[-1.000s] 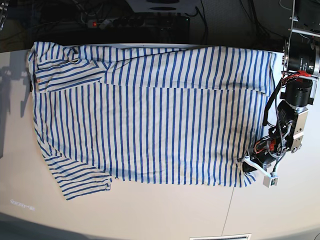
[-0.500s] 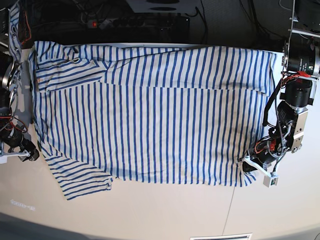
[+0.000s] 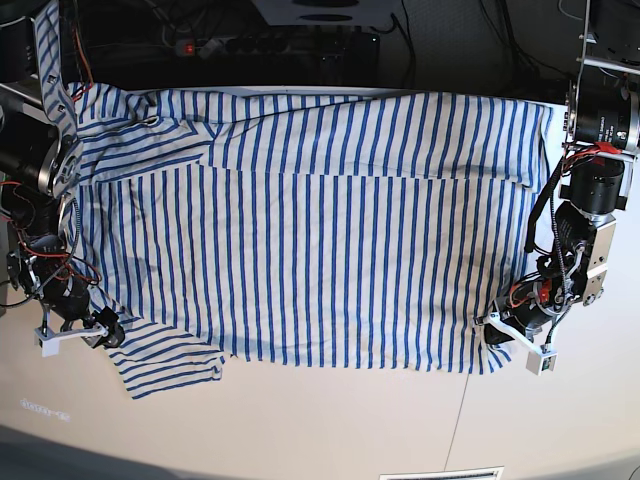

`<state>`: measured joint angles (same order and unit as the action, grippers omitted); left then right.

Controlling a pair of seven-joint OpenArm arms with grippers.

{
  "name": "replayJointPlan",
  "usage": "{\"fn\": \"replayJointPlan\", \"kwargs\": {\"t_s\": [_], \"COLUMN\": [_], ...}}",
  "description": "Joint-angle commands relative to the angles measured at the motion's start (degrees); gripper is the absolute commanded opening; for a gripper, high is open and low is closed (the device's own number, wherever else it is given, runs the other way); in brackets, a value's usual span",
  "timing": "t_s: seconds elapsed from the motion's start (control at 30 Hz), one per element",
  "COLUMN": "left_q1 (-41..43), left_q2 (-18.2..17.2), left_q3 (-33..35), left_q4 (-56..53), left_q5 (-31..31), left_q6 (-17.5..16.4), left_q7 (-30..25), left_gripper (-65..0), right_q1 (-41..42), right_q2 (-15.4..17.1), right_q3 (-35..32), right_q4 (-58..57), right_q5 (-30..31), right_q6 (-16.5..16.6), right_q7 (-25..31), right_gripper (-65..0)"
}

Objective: Fold the T-shirt properly
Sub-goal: 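Move the right gripper to the other hem corner and grasp it, then fold the hem edge with both grippers over toward the collar edge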

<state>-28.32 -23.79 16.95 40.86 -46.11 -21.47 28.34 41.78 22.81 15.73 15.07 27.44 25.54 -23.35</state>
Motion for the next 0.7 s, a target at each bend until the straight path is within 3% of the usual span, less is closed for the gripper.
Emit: {"fn": "replayJointPlan", "kwargs": {"t_s": [0.0,0.07,0.13,0.2,0.27,0.5,0.67], "left_q1": [-1.05,-1.07,-1.07,-1.07,-1.14,-2.05,-5.25], "left_q2": [-0.52,-0.55,-0.55,-0.59,-0.76,-1.05,-2.73], "left_q3": [-0.04,-0.04,-0.04,-0.04,-0.04,-0.04,-0.04], "left_q4": [0.44,0.44,0.44,0.44,0.44,0.44,0.44], "left_q5": [0.52,0.55,0.55,0.63,0.81,0.94,-0.94], "left_q6": [-0.85,-0.87,-0.87,-0.87,-0.87,-0.96,-4.68], "left_q7": [1.49,1.46,1.44,1.05,-0.33,-1.97,-1.84], "left_gripper": [-65.0,-65.0,-65.0,-65.0,-65.0,-65.0,-65.0], "right_q1": [0.44,0.44,0.44,0.39,0.39,0.39,0.24], "right_q2": [-0.42,-1.05,-1.27,-1.20,-1.09,-0.44,0.26], "right_q3": [-0.11,-0.13,-0.13,-0.13,-0.13,-0.13,-0.13], "right_q4": [0.07,0.37,0.68,1.40,2.78,8.66,13.86], "right_q5": [-2.34,-4.17,-6.14,-8.04,-9.99,-11.28,-2.84], "right_q6": [4.42,4.66,4.68,4.68,4.70,5.70,7.85], "right_q7": [-3.43,-3.43,-3.41,-3.41,-3.43,-5.11,-11.63], "right_gripper": [-33.1,-34.1,-40.7,-50.5,-64.5,-65.0,-65.0]}}
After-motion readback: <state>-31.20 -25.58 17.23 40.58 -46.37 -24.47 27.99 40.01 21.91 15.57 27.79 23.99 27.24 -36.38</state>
